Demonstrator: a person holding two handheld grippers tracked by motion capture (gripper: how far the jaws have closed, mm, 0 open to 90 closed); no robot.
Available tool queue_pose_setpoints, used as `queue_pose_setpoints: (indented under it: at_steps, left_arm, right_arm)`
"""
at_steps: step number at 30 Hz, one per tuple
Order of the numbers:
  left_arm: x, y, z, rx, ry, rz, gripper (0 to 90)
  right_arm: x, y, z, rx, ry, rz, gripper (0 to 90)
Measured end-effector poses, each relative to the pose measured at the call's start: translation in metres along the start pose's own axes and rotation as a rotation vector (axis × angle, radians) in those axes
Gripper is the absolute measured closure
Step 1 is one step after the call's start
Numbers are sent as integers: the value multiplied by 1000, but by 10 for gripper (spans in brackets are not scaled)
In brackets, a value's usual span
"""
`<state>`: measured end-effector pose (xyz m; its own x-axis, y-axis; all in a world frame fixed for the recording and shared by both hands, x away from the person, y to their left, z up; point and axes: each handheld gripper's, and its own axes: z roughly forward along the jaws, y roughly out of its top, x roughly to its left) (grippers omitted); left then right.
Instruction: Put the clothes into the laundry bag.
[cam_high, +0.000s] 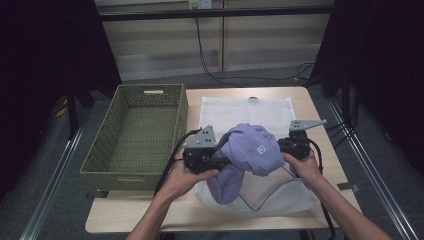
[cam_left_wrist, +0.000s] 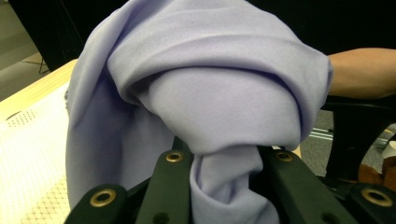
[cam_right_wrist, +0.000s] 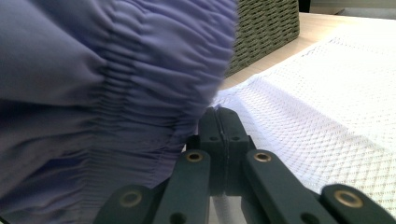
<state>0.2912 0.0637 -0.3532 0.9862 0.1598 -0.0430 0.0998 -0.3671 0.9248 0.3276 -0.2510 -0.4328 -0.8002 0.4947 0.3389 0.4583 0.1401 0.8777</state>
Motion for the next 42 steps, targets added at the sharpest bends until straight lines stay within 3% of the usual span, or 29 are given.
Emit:
queue_pose_setpoints:
  at_steps: [3,6,11,13,22,29,32,35,38,39,42]
  left_arm:
    - [-2,0,-5,5,-47,1,778]
    - [-3,-4,-2,33,-55,-2,778]
    - [5,-24,18,102,-78,-50,778]
    - [6,-33,28,146,-120,-49,777]
    - [2,-36,37,201,-169,-33,776]
    - [-1,-28,26,195,-209,-12,776]
    - [-1,-28,25,221,-227,3,776]
    - [-2,-30,26,260,-234,3,777]
    - [0,-34,29,282,-215,-5,777]
    - [4,-37,31,276,-183,-43,777]
    - [8,-39,33,284,-173,-52,776]
  right_arm:
    - [0,0,0,3,-2,2,897]
    - [0,0,1,3,-3,4,897]
    - [0,-1,2,10,-5,6,897]
    - [0,-1,3,20,-12,0,897]
    - [0,-2,3,19,-12,4,897]
    - [-2,-2,3,17,-15,13,897]
    - [-3,-3,3,16,-17,17,897]
    - [-3,-2,3,15,-16,15,897]
    - [-2,-3,3,17,-21,22,897]
    - [-1,-2,4,20,-16,16,897]
    - [1,-2,6,21,-9,13,897]
